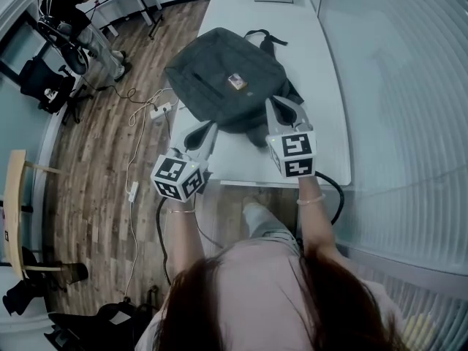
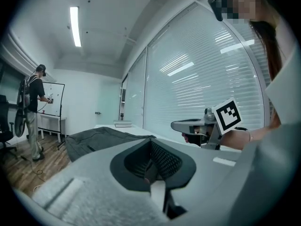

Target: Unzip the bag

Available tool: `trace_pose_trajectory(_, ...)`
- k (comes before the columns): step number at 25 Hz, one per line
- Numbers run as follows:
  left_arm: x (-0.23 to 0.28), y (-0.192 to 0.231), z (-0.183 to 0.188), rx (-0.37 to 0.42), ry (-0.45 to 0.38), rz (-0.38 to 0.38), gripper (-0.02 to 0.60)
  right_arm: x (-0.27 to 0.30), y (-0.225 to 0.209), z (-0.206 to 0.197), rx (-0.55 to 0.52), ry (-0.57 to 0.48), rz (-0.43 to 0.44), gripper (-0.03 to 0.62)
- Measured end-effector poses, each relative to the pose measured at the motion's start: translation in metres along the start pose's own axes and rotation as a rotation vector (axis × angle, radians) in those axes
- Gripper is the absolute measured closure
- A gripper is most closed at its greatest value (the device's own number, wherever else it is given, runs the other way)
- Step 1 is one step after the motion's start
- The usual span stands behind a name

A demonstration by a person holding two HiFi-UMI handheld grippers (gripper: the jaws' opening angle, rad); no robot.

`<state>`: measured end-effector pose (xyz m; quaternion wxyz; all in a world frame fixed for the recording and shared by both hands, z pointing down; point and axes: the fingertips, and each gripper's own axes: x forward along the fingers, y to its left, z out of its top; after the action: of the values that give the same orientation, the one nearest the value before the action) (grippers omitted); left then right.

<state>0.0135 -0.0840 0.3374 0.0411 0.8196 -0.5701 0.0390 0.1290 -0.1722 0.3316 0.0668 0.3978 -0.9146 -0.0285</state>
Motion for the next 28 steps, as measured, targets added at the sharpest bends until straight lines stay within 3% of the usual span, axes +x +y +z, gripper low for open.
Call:
trace_pose_trajectory(9,-0.031,0.005,0.005,-0.007,-0.034,0.071,0.572,-0.026,0.029,-0.001,-0.021,0.002,-0.035,0.591)
trace_pose_trajectory(28,-0.048,0.046,0.009,-0.026,-0.041,0.060,0.572,-0.018,0.081,0.011,-0.036,0.023,-0.066,0.591)
